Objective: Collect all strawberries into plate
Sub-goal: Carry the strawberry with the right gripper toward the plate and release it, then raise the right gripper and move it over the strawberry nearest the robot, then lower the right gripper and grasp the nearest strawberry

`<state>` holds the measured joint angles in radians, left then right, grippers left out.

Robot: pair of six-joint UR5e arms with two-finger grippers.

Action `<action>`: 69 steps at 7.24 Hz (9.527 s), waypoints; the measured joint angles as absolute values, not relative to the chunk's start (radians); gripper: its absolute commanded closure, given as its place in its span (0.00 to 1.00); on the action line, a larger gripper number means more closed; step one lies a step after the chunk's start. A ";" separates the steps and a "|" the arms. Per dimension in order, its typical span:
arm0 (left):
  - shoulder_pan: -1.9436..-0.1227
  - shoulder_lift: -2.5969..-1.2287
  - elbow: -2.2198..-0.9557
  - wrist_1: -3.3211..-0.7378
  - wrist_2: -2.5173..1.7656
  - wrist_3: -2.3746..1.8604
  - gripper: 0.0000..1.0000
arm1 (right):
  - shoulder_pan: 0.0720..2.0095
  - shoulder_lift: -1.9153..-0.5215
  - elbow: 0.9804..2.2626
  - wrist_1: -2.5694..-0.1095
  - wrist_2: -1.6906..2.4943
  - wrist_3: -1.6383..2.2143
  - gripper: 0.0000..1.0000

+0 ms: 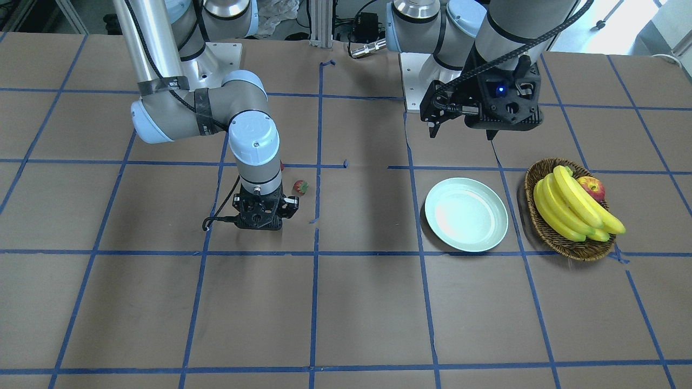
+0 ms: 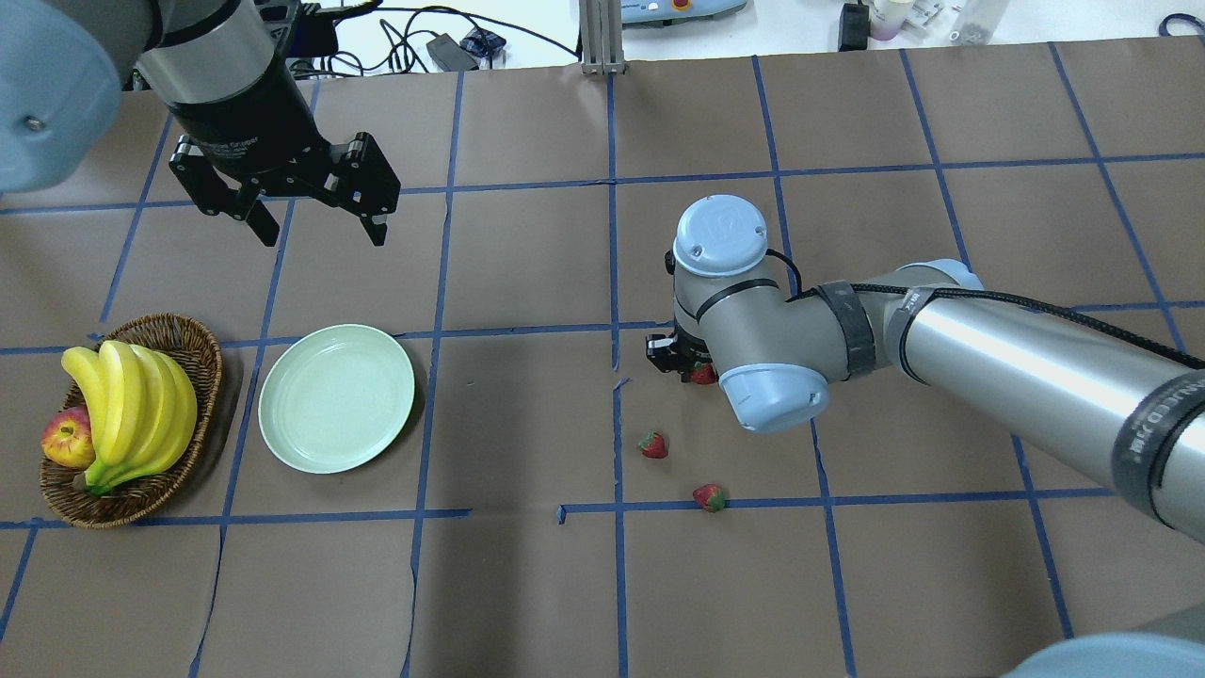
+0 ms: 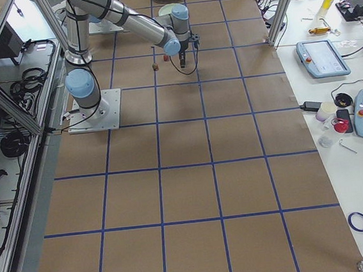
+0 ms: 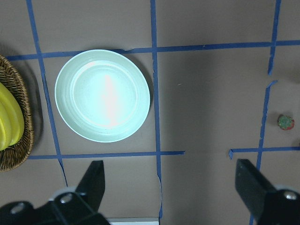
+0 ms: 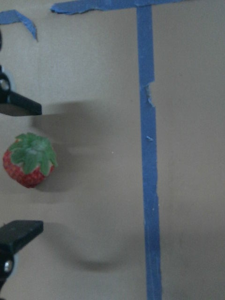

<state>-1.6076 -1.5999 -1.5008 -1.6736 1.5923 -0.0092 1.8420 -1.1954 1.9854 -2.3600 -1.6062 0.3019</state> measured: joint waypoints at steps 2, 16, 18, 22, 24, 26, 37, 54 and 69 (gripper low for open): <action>-1.608 -1.600 -1.500 -1.674 1.592 -0.010 0.00 | 1.845 -1.196 1.965 -2.368 -1.602 0.313 1.00; -1.608 -1.598 -1.499 -1.674 1.595 -0.009 0.00 | 2.058 -1.228 1.922 -2.192 -1.688 0.278 0.09; -1.608 -1.598 -1.499 -1.674 1.595 -0.009 0.00 | 2.058 -1.252 1.946 -2.186 -1.687 0.263 0.12; -1.608 -1.598 -1.500 -1.674 1.594 -0.009 0.00 | 2.059 -1.256 2.000 -2.201 -1.675 0.262 0.52; -1.608 -1.598 -1.500 -1.674 1.594 -0.009 0.00 | 2.059 -1.253 2.003 -2.217 -1.649 0.270 0.63; -1.608 -1.598 -1.500 -1.674 1.595 -0.009 0.00 | 2.059 -1.252 2.007 -2.235 -1.642 0.275 0.62; -1.608 -1.598 -1.500 -1.674 1.593 -0.009 0.00 | 2.063 -1.233 1.945 -2.261 -1.621 0.374 0.98; -1.609 -1.598 -1.517 -1.674 1.593 -0.011 0.00 | 1.949 -1.338 2.081 -2.054 -1.659 0.135 0.00; -1.615 -1.592 -1.532 -1.673 1.592 -0.011 0.00 | 2.016 -1.243 1.902 -2.274 -1.454 0.461 1.00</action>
